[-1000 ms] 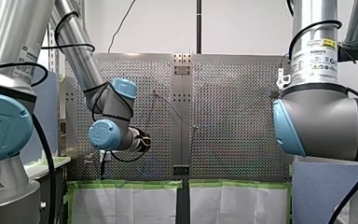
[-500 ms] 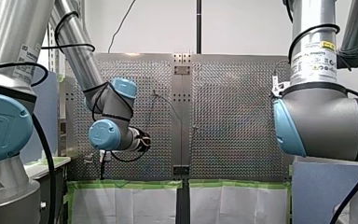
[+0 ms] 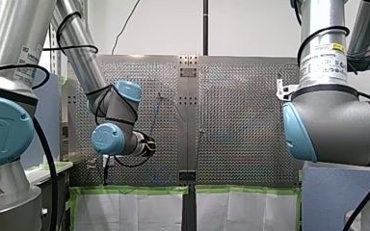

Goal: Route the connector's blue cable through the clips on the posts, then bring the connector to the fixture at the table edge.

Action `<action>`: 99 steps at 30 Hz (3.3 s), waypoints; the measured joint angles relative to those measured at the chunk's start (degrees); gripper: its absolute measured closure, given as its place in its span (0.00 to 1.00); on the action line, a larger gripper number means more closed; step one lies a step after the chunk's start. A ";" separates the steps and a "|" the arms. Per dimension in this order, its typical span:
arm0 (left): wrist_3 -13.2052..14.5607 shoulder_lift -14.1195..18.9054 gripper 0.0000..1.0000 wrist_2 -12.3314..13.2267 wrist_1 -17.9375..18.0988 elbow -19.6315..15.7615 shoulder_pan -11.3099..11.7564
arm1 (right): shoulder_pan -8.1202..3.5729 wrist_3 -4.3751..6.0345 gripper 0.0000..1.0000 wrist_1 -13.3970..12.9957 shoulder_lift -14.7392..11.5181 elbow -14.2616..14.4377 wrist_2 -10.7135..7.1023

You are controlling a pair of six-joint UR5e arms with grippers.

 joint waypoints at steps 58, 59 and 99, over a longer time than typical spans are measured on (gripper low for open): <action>0.12 0.00 0.00 0.21 -0.07 0.12 0.36 | 1.45 -2.73 1.00 -0.62 3.80 -4.19 2.88; 0.12 0.00 0.00 0.21 -0.07 0.12 0.36 | 1.45 -2.73 1.00 -0.64 3.81 -4.20 2.87; 0.11 -0.01 0.00 0.05 -0.08 0.13 0.38 | 2.20 -3.21 0.00 -1.18 4.53 -4.13 7.32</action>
